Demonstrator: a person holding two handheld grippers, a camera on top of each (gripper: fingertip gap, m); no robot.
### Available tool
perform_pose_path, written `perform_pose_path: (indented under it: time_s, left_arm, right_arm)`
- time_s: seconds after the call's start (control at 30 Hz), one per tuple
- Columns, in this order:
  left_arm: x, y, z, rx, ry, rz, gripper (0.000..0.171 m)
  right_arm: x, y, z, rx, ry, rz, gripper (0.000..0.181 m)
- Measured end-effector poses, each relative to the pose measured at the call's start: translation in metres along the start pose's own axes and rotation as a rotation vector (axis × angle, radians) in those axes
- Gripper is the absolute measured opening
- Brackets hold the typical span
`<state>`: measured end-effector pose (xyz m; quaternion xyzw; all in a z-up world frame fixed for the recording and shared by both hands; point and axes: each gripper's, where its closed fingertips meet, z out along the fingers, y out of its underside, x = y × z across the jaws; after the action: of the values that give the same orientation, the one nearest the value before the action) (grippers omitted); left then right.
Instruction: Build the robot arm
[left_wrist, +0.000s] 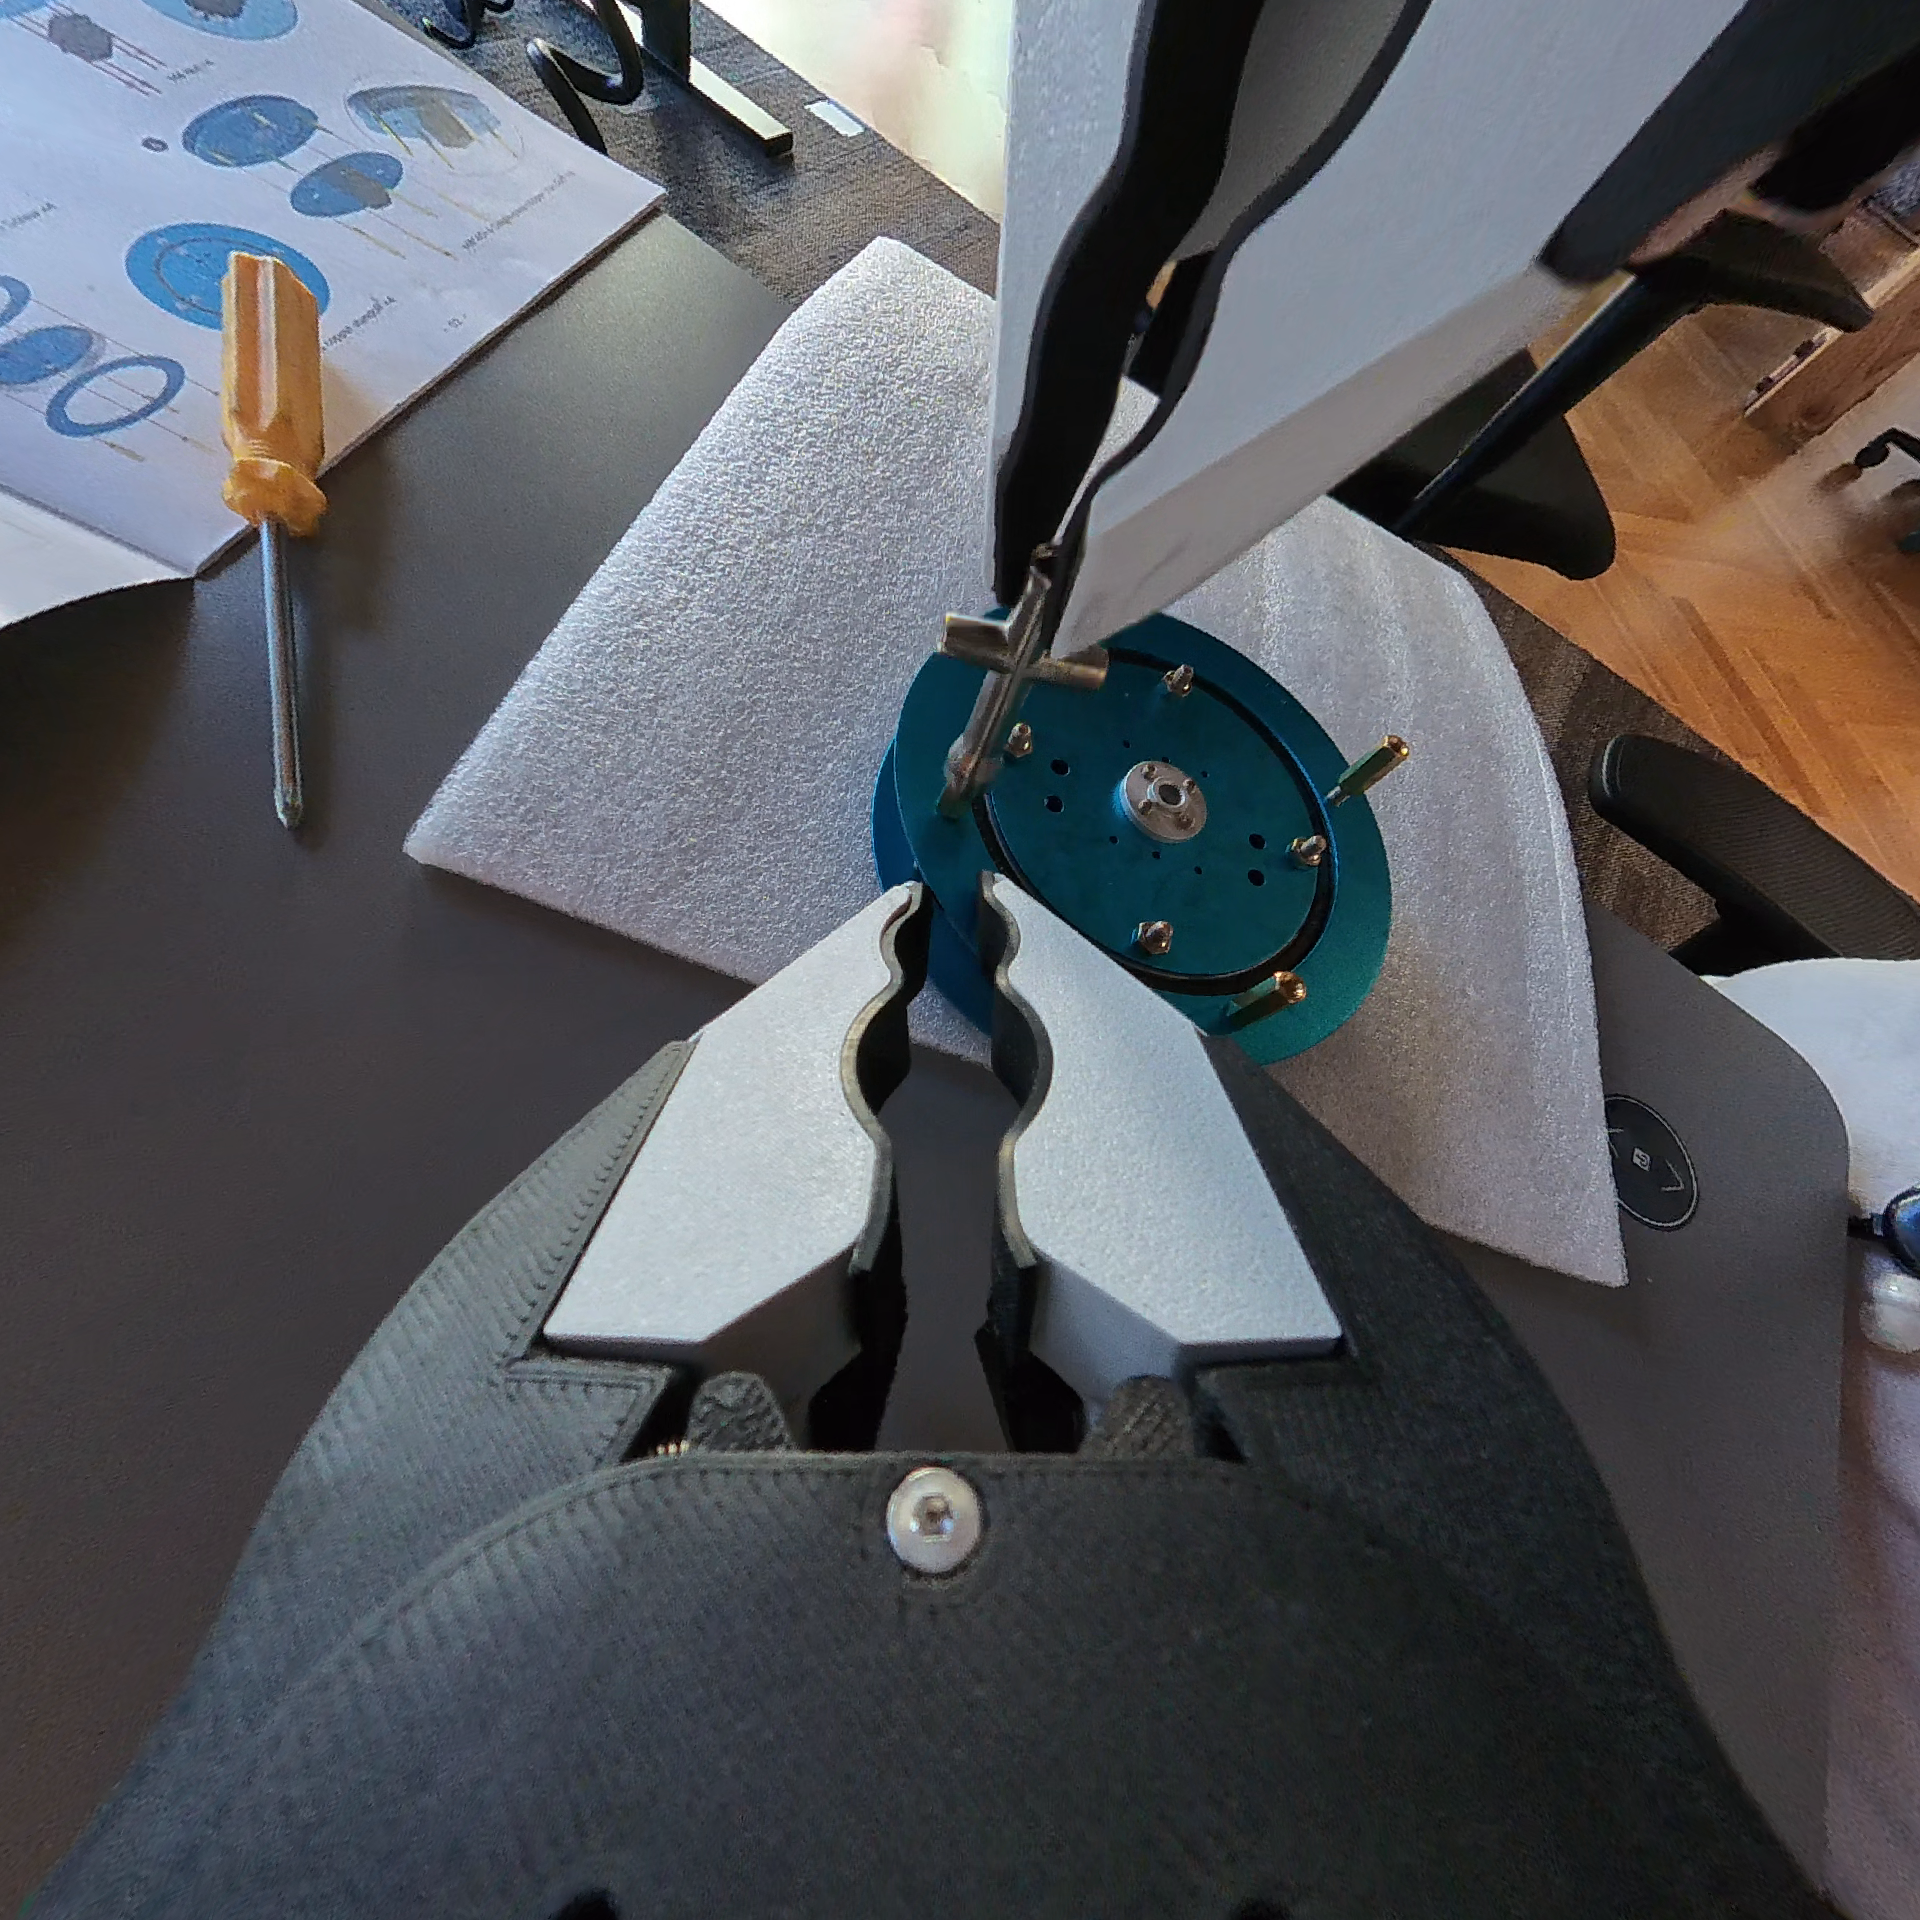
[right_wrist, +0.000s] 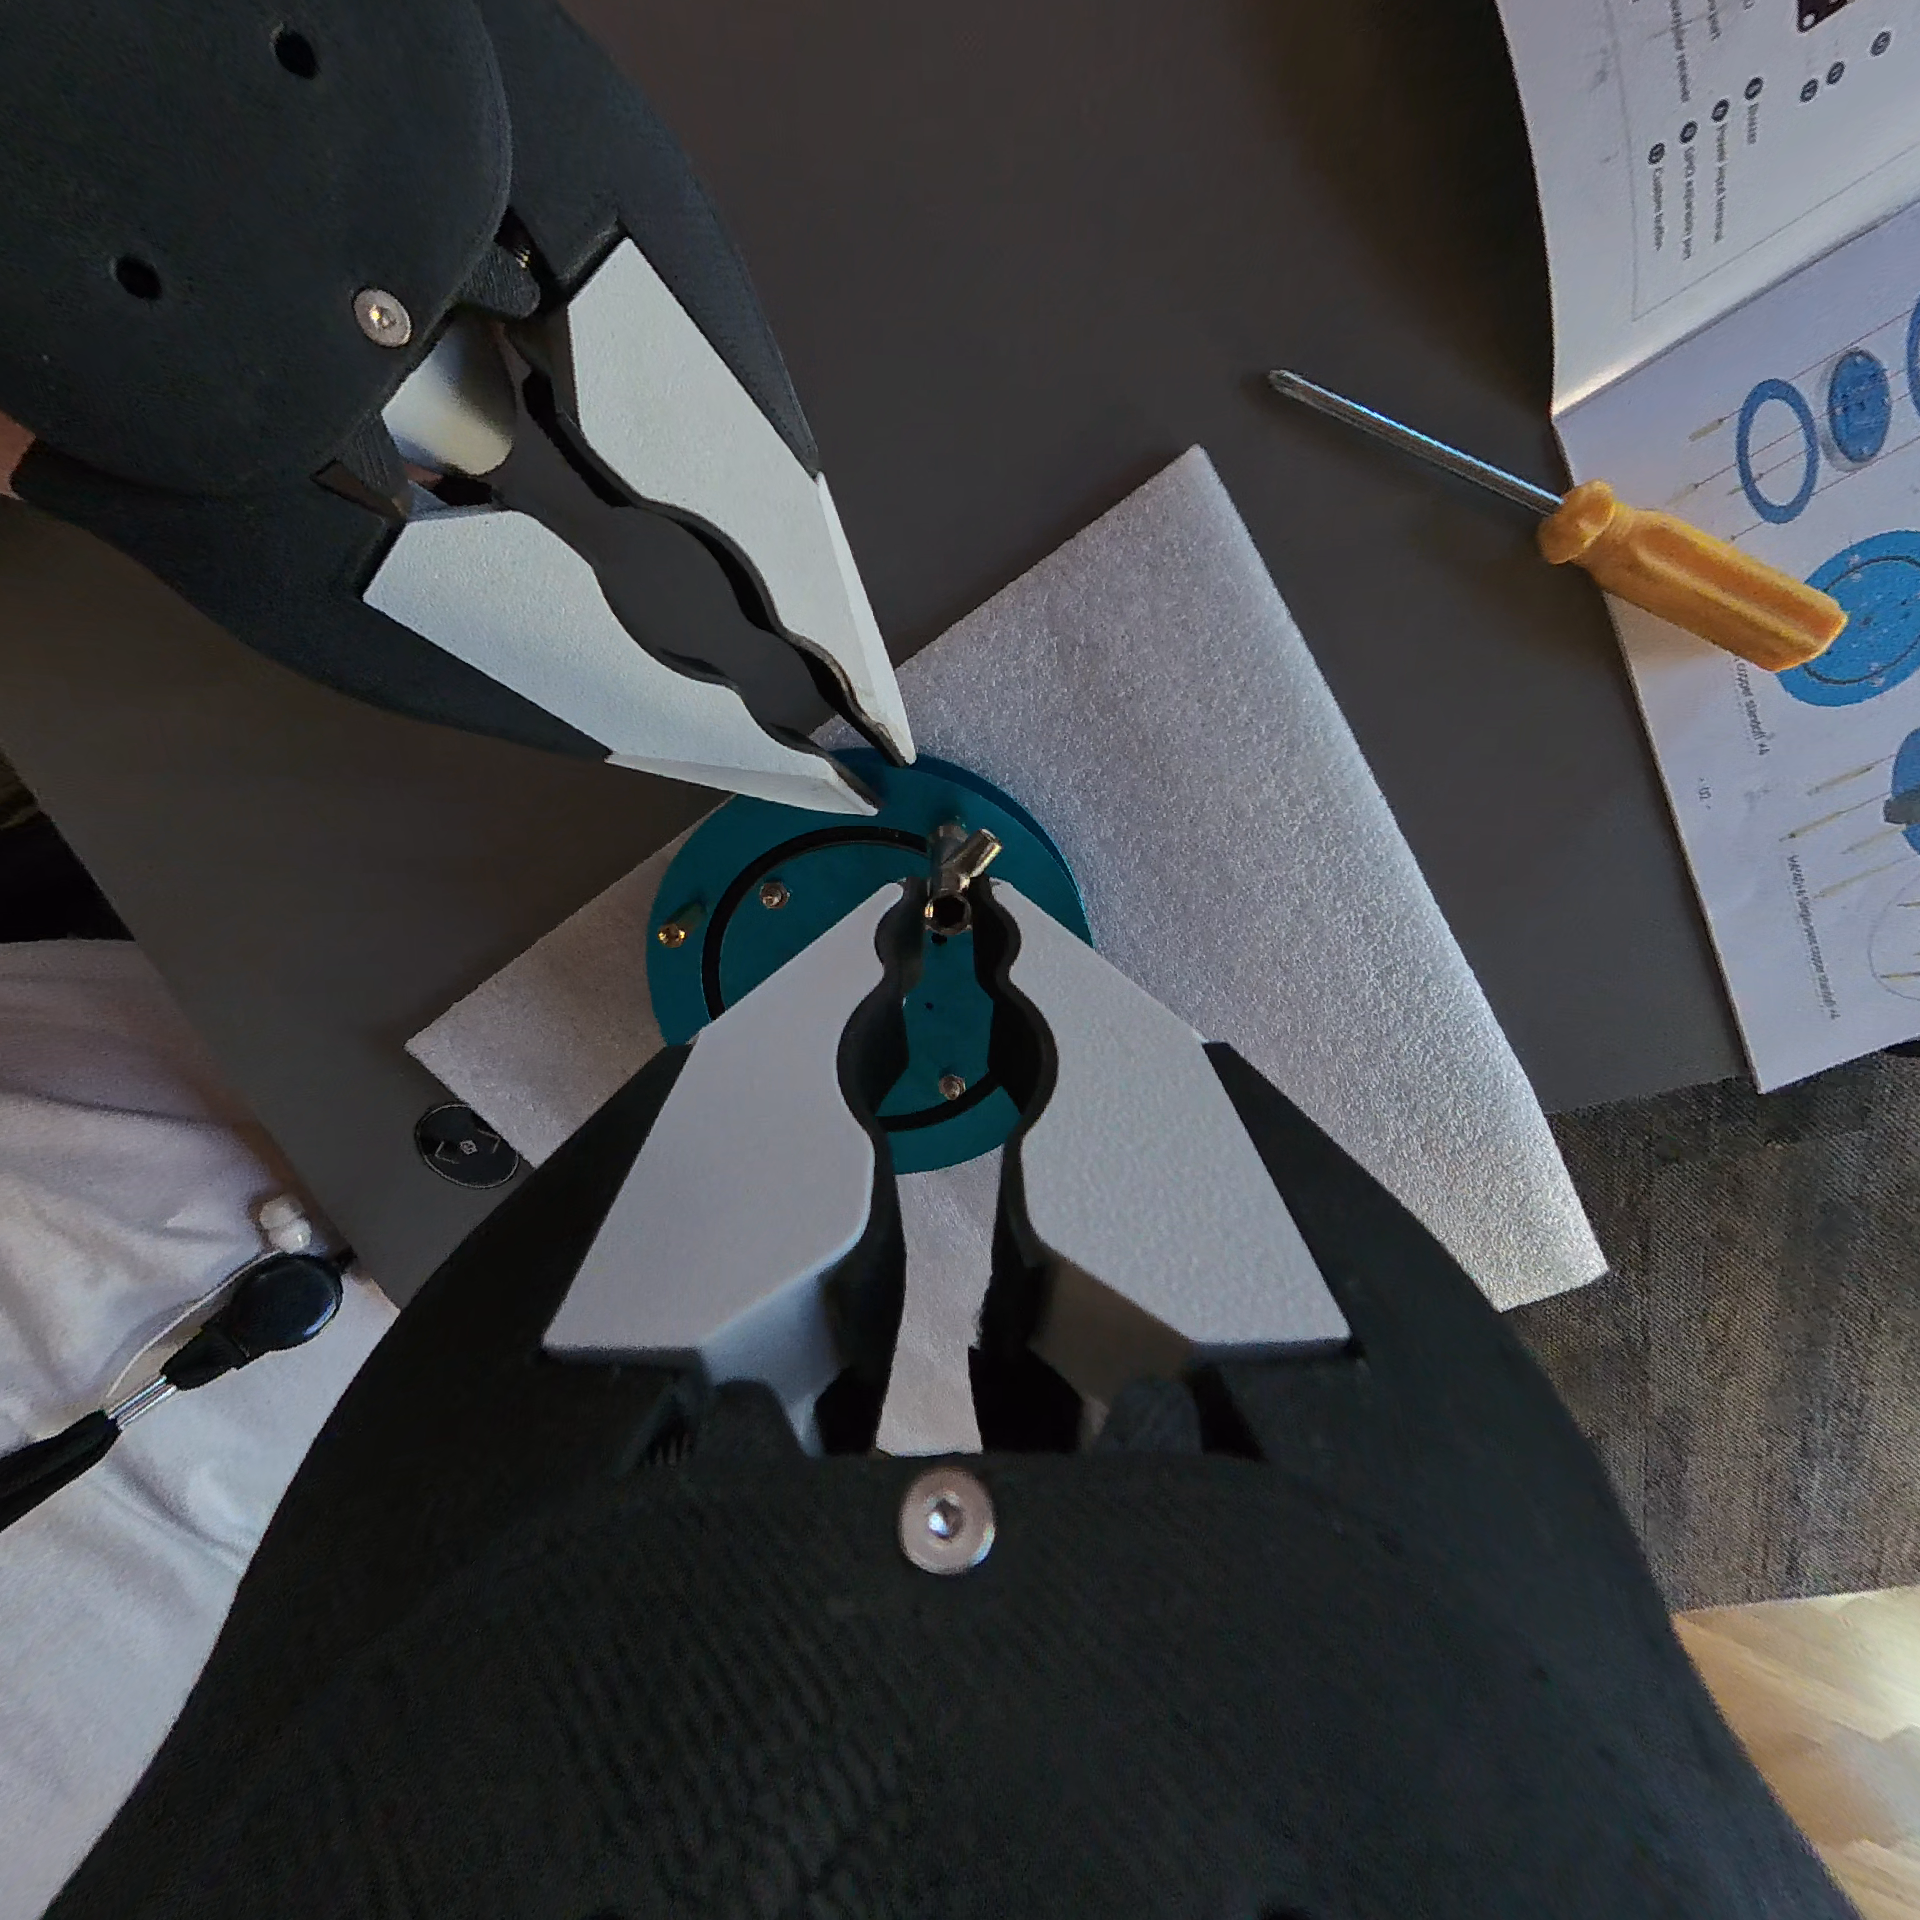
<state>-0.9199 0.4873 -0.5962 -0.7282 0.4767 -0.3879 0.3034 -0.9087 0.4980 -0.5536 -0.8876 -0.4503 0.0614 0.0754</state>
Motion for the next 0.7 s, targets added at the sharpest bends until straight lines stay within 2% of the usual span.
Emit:
perform_pose_path:
  time_s: [0.27,0.43,0.5,0.6,0.7]
  left_arm:
    - [0.0003,0.0001,0.0,-0.002,-0.001,0.002,0.007]
    - [0.0004,0.0002,0.0001,-0.003,0.002,-0.001,0.008]
    - [0.0003,0.0003,0.0,-0.003,0.0,0.002,0.008]
    - [0.0004,0.0003,0.0,-0.004,-0.005,0.005,0.008]
    - [0.0003,0.0,0.0005,-0.004,-0.01,0.008,0.008]
  right_arm:
    - [0.0008,0.0003,0.0,0.003,-0.04,-0.016,0.008]
    - [0.0014,0.0004,0.0038,-0.017,-0.01,-0.151,0.008]
    - [0.002,-0.0007,0.0041,-0.01,-0.014,-0.104,0.008]
    - [0.0032,-0.0025,0.0047,0.02,-0.069,0.125,0.008]
    - [0.0069,0.0006,0.0044,0.018,-0.042,0.177,0.008]
